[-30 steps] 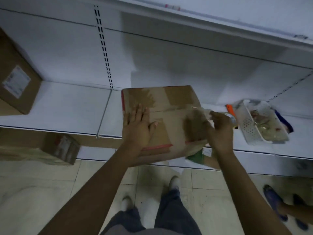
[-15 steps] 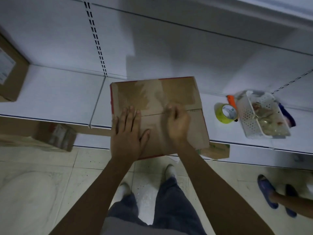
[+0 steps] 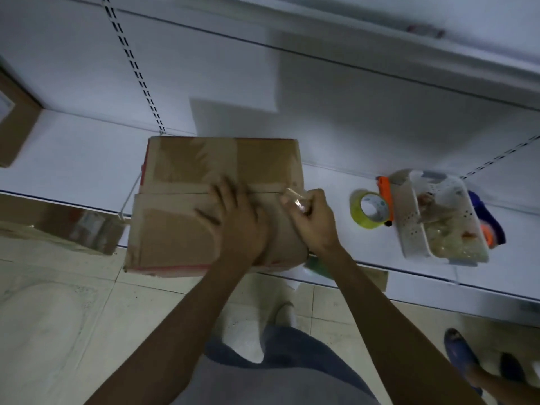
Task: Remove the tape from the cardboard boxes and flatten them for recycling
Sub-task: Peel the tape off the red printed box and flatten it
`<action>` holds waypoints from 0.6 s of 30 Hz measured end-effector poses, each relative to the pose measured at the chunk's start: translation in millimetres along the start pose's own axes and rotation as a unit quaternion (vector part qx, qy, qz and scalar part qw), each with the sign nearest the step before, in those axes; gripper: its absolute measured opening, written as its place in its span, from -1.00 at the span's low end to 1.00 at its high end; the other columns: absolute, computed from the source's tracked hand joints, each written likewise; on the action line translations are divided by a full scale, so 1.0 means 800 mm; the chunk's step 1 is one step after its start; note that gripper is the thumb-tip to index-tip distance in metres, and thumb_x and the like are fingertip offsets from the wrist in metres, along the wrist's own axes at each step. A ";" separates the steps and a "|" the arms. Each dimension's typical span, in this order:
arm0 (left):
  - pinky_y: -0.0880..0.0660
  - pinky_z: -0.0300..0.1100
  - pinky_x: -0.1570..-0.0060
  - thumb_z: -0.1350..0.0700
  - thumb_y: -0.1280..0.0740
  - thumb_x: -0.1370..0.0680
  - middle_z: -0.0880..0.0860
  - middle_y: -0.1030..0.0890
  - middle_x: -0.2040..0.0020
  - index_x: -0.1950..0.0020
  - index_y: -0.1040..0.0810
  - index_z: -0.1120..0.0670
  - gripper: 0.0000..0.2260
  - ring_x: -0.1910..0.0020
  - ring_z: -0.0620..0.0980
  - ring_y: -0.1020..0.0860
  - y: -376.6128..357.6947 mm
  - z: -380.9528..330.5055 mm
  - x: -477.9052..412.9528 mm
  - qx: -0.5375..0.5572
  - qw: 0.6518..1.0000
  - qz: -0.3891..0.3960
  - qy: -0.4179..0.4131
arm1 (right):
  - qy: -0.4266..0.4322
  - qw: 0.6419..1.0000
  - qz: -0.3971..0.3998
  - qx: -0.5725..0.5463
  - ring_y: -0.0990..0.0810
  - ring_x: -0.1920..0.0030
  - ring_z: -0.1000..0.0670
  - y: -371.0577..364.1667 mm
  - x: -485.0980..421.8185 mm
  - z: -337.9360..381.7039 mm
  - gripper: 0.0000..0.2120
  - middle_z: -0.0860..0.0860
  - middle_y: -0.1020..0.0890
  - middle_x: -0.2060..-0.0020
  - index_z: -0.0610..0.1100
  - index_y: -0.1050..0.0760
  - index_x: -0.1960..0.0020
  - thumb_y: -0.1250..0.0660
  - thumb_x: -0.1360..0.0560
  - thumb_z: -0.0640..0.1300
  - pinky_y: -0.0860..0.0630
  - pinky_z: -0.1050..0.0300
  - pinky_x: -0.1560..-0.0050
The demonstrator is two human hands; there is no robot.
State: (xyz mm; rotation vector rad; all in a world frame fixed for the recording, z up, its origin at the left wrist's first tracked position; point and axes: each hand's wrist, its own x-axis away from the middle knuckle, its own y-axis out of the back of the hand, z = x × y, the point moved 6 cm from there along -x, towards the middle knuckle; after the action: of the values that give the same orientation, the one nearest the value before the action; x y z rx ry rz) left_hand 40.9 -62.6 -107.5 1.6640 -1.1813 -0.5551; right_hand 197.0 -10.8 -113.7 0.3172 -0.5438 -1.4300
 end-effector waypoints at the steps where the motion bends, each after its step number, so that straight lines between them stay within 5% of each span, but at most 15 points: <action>1: 0.29 0.36 -0.37 -0.03 -0.04 -0.63 0.15 0.15 -0.58 -0.57 0.02 0.11 -0.45 -0.54 0.12 0.22 -0.014 -0.022 0.004 -0.006 1.000 -0.007 -0.010 | 0.039 0.998 0.020 0.043 -0.45 0.29 0.11 0.004 -0.001 0.003 -0.67 0.07 -0.48 0.23 -0.02 -0.34 0.10 -0.37 -0.42 0.19 -0.33 0.29 0.34; 4: 0.30 0.20 -0.45 -0.12 0.12 -0.58 0.11 0.12 -0.58 -0.58 -0.01 0.09 -0.41 -0.55 0.03 0.19 -0.033 -0.037 0.002 0.000 0.999 -0.043 -0.007 | 0.153 0.965 0.061 0.204 -0.43 0.22 0.00 0.017 -0.012 0.011 -0.74 0.00 -0.45 0.15 -0.09 -0.36 0.03 -0.29 -0.51 0.10 -0.25 0.15 0.28; 7: 0.35 0.17 -0.43 -0.41 0.22 -0.43 0.08 0.15 -0.59 -0.58 0.07 0.06 -0.16 -0.55 -0.02 0.22 -0.037 -0.026 0.009 -0.017 0.998 -0.061 -0.009 | 0.233 0.924 0.067 0.297 -0.55 0.18 -0.15 0.042 -0.036 0.014 -0.89 -0.11 -0.57 0.15 -0.05 -0.32 0.10 -0.20 -0.56 -0.06 -0.25 0.14 0.27; 9: 0.41 0.20 -0.36 -0.57 0.04 -0.32 0.09 0.20 -0.58 -0.57 0.16 0.08 0.03 -0.54 0.00 0.25 -0.039 -0.026 0.013 -0.065 0.997 -0.051 -0.007 | 0.197 0.924 0.016 0.327 -0.58 0.14 -0.20 0.091 -0.062 -0.008 -0.88 -0.15 -0.60 0.13 -0.10 -0.41 0.09 -0.21 -0.56 -0.06 -0.30 0.11 0.26; 13: 0.32 0.41 -0.32 -0.55 -0.18 -0.27 0.19 0.21 -0.57 -0.56 0.19 0.19 0.16 -0.53 0.13 0.27 -0.040 -0.051 -0.002 -0.097 0.994 0.003 0.047 | -0.015 0.931 -0.024 0.364 -0.56 -0.03 -0.22 0.186 -0.085 -0.118 -0.79 -0.22 -0.60 -0.01 -0.21 -0.53 -0.07 -0.27 -0.52 -0.11 -0.45 0.07 0.03; 18: 0.17 0.50 -0.31 -0.51 -0.20 -0.31 0.31 0.28 -0.52 -0.50 0.30 0.30 0.20 -0.50 0.29 0.30 -0.055 -0.089 -0.007 -0.151 0.985 0.040 0.067 | -0.063 0.971 0.015 0.228 -0.60 -0.08 -0.17 0.135 -0.064 -0.142 -0.68 -0.18 -0.65 -0.04 -0.23 -0.58 -0.10 -0.42 -0.46 -0.02 -0.49 0.12 -0.01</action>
State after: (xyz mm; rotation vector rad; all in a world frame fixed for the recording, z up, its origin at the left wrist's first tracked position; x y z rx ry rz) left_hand 114.5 -23.9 -118.2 1.3672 -1.0063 -0.5347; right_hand 346.0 40.3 -161.4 0.5819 -0.9817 -1.2899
